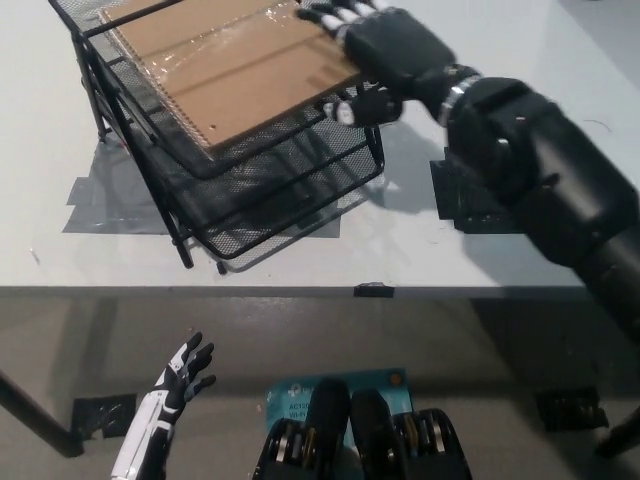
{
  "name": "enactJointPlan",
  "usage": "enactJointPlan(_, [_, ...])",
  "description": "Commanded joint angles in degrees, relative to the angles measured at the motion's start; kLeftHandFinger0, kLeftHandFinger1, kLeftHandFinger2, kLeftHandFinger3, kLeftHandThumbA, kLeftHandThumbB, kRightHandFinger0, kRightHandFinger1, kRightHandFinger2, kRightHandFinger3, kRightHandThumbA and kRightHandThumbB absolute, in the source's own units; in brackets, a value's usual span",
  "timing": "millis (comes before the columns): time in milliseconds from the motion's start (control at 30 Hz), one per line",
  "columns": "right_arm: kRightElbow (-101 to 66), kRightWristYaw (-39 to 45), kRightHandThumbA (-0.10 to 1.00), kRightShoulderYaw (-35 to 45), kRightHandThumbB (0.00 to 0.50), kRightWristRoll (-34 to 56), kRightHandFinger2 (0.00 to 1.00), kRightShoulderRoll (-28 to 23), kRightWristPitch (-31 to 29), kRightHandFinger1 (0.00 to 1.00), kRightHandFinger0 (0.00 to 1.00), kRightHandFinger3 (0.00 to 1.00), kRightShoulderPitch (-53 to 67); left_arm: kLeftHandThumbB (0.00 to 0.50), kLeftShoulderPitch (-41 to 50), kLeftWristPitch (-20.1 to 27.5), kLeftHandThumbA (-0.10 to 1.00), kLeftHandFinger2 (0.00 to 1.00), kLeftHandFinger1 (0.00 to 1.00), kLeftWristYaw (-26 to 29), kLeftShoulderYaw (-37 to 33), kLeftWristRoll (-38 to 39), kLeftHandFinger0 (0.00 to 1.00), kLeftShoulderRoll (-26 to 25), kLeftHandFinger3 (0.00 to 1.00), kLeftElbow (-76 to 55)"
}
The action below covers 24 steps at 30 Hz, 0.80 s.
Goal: A person hands a notebook to the robot and the robot grabs it with its right hand and places it in the file tray kept in the centre of the desk infront of it.
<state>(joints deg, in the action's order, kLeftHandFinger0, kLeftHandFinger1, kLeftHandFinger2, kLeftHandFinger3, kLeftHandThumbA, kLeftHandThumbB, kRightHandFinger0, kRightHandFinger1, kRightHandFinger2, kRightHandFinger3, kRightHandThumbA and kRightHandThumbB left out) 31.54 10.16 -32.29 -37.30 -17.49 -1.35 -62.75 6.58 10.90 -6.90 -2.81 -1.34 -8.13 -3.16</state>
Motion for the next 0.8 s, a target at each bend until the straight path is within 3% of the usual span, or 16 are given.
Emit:
enactJointPlan(0, [-50.83, 40.68, 0.69, 3.18, 0.5, 75.13, 1.0, -40.05, 28.28, 1.0, 1.0, 1.0, -25.59, 0.05, -2.33, 0.53, 1.0, 1.0, 1.0, -0.79, 0.31, -0.32, 0.93, -1.64, 1.0, -2.68])
enactJointPlan(133, [-55.89, 37.86, 0.68, 1.51, 0.5, 80.06, 1.0, -47.24, 28.28, 1.0, 1.0, 1.0, -25.49, 0.043, -2.57, 0.59, 1.0, 1.0, 1.0, -0.72, 0.41, -0.29, 0.93, -1.67, 1.0, -2.44])
enactJointPlan(267, [-60.61, 36.99, 0.73, 9.1, 0.5, 79.72, 1.0, -51.06, 28.28, 1.0, 1.0, 1.0, -19.5, 0.051, -2.67, 0.75, 1.0, 1.0, 1.0, -0.55, 0.44, -0.36, 0.92, -1.52, 1.0, -2.07])
enactJointPlan(367, [-67.36, 26.12, 0.75, 14.97, 0.5, 83.51, 1.0, -56.13, 28.28, 1.0, 1.0, 1.0, -13.09, 0.049, -2.71, 0.47, 1.0, 1.0, 1.0, -0.64, 0.4, -0.28, 0.92, -1.52, 1.0, -2.22])
enactJointPlan(400, [-70.11, 21.59, 0.85, 17.81, 0.5, 86.46, 1.0, -58.38, 28.28, 1.0, 1.0, 1.0, -9.63, 0.038, -2.7, 0.51, 1.0, 1.0, 1.0, -0.76, 0.39, -0.14, 0.92, -1.59, 1.0, -2.27])
enactJointPlan(467, [-75.72, 12.45, 0.87, 24.99, 0.5, 92.21, 1.0, -61.84, 28.28, 1.0, 1.0, 1.0, -1.8, 0.036, -2.91, 0.72, 1.0, 1.0, 1.0, -0.82, 0.31, -0.24, 0.92, -1.64, 1.0, -2.17])
enactJointPlan(500, [-77.9, 8.88, 0.91, 28.18, 0.5, 92.97, 1.0, -61.22, 27.18, 1.0, 1.0, 1.0, 1.75, 0.047, -2.99, 0.67, 1.0, 1.0, 1.0, -0.84, 0.32, -0.11, 0.93, -1.6, 1.0, -2.09])
enactJointPlan(533, [-80.75, 3.38, 0.97, 30.97, 0.5, 93.04, 1.0, -61.07, 24.08, 1.0, 1.0, 1.0, 7.02, 0.048, -3.06, 0.57, 1.0, 1.0, 1.0, -0.86, 0.38, 0.03, 0.93, -1.59, 1.0, -2.05])
enactJointPlan(567, [-85.05, -8.06, 1.0, 36.49, 0.363, 83.17, 1.0, -56.54, 10.3, 1.0, 1.0, 1.0, 23.34, 0.048, -2.99, 0.34, 1.0, 1.0, 1.0, -0.85, 0.47, 0.09, 0.93, -1.66, 1.0, -2.16])
enactJointPlan(633, [-85.97, -14.55, 0.97, 37.94, 0.34, 77.24, 1.0, -53.1, 0.21, 1.0, 1.0, 1.0, 33.33, 0.047, -2.95, 0.29, 1.0, 1.0, 1.0, -0.82, 0.49, 0.02, 0.93, -1.69, 1.0, -2.2])
enactJointPlan(667, [-85.97, -16.44, 1.0, 36.93, 0.311, 74.07, 1.0, -51.17, -6.48, 1.0, 1.0, 1.0, 40.23, 0.046, -3.09, 0.33, 1.0, 1.0, 1.0, -0.82, 0.51, 0.01, 0.93, -1.72, 1.0, -2.12])
enactJointPlan(700, [-85.97, -17.54, 1.0, 35.79, 0.348, 68.48, 1.0, -48.03, -13.19, 1.0, 1.0, 1.0, 50.23, 0.045, -3.3, 0.4, 1.0, 1.0, 1.0, -0.78, 0.52, -0.14, 0.93, -1.76, 1.0, -2.03])
enactJointPlan(767, [-85.97, -15.5, 1.0, 32.93, 0.388, 61.22, 1.0, -43.18, -10.97, 1.0, 1.0, 1.0, 53.41, 0.043, -3.17, 0.72, 1.0, 1.0, 1.0, -0.78, 0.39, -0.15, 0.92, -1.62, 1.0, -1.8])
